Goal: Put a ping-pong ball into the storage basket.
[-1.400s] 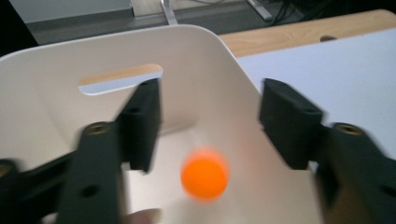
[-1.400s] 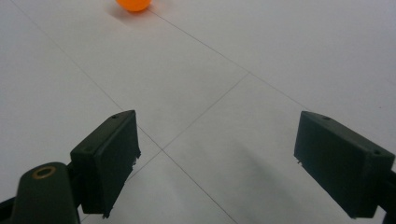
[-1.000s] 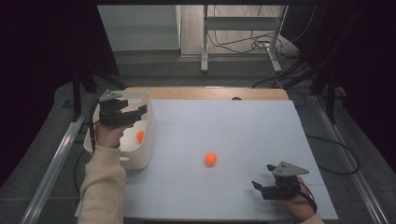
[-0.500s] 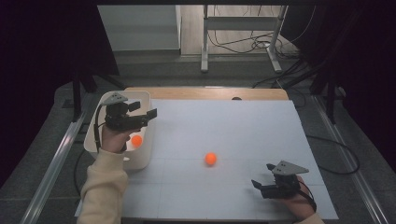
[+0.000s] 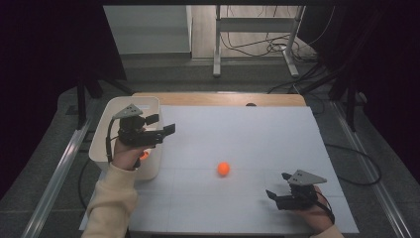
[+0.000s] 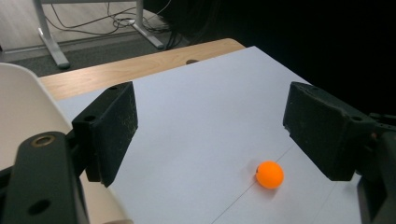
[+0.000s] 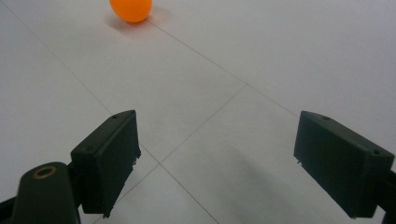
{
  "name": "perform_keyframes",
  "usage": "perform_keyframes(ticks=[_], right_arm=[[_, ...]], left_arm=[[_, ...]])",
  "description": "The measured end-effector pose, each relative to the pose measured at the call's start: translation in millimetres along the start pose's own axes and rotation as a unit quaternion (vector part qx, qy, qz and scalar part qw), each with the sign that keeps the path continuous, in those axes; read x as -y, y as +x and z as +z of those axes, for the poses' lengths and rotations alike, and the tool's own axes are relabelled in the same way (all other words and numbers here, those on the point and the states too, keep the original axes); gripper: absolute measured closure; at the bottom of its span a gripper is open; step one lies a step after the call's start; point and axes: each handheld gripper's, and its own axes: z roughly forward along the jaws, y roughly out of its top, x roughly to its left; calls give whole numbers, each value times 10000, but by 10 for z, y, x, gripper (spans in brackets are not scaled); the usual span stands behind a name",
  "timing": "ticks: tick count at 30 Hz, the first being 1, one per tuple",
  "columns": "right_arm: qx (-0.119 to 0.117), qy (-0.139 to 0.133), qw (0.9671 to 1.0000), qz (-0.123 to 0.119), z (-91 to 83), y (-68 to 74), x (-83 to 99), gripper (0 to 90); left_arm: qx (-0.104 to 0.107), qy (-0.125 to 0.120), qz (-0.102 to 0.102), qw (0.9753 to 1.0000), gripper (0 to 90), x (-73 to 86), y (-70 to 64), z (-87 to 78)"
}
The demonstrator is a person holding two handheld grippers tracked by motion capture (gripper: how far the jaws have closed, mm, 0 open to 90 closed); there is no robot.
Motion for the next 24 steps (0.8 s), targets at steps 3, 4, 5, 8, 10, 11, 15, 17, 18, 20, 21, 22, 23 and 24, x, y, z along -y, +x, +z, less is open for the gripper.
perform_keyframes(ticks=[3, 4, 5, 8, 10, 11, 15, 17, 18, 20, 21, 22, 23, 24], right_arm=[[-2, 7, 10000, -19, 2, -4, 2, 146], [-2, 10, 10000, -10, -1, -4, 4, 146], [34, 33, 10000, -14, -9, -3, 4, 146], [-10, -7, 10000, 0, -15, -7, 10, 146], [-22, 0, 10000, 5, -17, -11, 17, 146], [-23, 11, 10000, 5, -15, -13, 22, 145], [-10, 12, 10000, -3, -21, -14, 19, 145], [-25, 5, 10000, 4, -16, -12, 22, 146], [-21, 7, 10000, -2, -16, -10, 23, 145], [24, 49, 10000, -24, -26, -9, 21, 145], [7, 22, 10000, -13, -23, -10, 24, 145], [-11, 8, 10000, 3, -24, -12, 26, 145], [-11, 2, 10000, 12, -26, -13, 28, 146], [-12, -1, 10000, 14, -27, -16, 29, 146]], left_arm=[[60, -4, 33, 10000, 186, -4, -37, 21], [90, -8, 38, 10000, 186, -6, -51, 30], [149, -4, 38, 9999, 186, -9, -66, 44], [321, -1, 48, 9995, 185, -17, -112, 89], [346, 21, 77, 9994, 184, -20, -145, 118], [367, 22, 110, 9993, 184, -20, -173, 141], [421, 27, 160, 9990, 182, -13, -208, 174], [449, 48, 176, 9988, 182, -11, -225, 192], [463, 56, 184, 9987, 182, -11, -238, 202], [496, 73, 219, 9985, 182, -10, -266, 221], [508, 77, 244, 9984, 182, -9, -276, 229], [529, 84, 255, 9982, 182, -8, -287, 239], [558, 103, 268, 9980, 182, -7, -296, 246], [579, 101, 261, 9979, 181, -4, -306, 252]])
